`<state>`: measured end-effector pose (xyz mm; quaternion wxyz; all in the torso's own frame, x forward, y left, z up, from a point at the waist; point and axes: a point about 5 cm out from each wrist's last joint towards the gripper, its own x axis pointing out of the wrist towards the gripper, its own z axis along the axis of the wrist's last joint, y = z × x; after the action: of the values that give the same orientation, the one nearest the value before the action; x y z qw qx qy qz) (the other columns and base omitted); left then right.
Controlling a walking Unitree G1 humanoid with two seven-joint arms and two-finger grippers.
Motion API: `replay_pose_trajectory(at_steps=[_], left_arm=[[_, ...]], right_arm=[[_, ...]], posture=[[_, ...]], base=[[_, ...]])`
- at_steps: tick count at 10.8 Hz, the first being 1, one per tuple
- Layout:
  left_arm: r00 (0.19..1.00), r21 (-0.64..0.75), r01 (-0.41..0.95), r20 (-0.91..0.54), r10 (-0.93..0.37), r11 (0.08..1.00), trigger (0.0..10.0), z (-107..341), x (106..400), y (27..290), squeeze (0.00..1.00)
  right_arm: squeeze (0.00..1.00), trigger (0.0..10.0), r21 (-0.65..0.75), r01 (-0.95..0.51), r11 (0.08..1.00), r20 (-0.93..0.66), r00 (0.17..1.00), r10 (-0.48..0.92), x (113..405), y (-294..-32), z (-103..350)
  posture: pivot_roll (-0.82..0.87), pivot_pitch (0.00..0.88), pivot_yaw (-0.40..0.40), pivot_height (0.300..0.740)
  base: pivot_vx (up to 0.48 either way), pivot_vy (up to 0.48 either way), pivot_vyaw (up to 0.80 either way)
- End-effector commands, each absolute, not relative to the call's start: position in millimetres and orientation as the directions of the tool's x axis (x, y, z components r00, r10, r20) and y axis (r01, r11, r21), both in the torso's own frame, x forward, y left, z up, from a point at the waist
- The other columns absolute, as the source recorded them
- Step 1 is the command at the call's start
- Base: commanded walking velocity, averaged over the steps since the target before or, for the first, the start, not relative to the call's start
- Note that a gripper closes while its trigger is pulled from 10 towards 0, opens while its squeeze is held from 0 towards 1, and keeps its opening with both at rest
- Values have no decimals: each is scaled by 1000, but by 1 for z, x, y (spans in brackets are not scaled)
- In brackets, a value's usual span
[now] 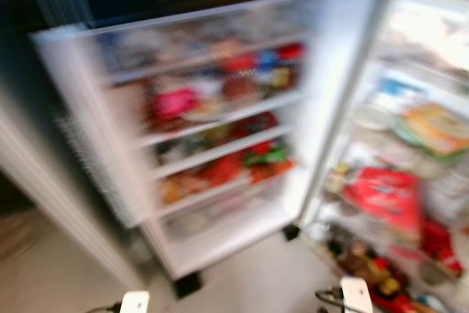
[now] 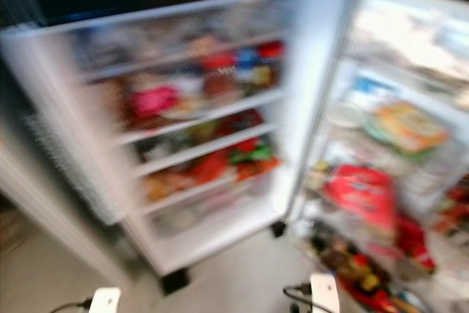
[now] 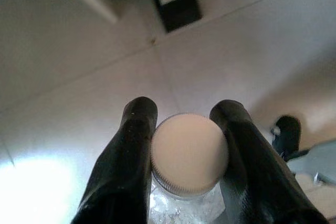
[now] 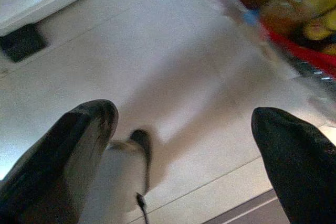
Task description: Restocking fridge
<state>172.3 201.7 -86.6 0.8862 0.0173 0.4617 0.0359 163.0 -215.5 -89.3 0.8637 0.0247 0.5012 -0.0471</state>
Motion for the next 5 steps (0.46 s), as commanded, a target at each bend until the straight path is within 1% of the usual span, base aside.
replay_pose_trajectory(at_steps=[1,2,4,5], left_arm=[[543,50,-39,-838,63,998,10000,-92,163,196,0],[542,50,-39,-838,63,998,10000,-92,163,196,0],[539,59,-45,-839,74,997,10000,-92,161,200,0],[540,73,-56,-837,92,996,10000,-90,161,209,0]], right_arm=[[0,10000,-8,97,995,-860,507,-57,170,-213,-87],[0,10000,-9,97,995,-860,507,-57,170,-213,-87],[0,10000,-9,92,996,-860,508,-55,170,-213,-87],[0,10000,-8,79,997,-860,509,-47,170,-212,-87]], posture=[[-63,0,12,740],[-62,0,12,740],[-62,0,10,740],[-63,0,10,740]], base=[[307,-315,0],[300,-315,0],[240,0,0],[0,0,0]])
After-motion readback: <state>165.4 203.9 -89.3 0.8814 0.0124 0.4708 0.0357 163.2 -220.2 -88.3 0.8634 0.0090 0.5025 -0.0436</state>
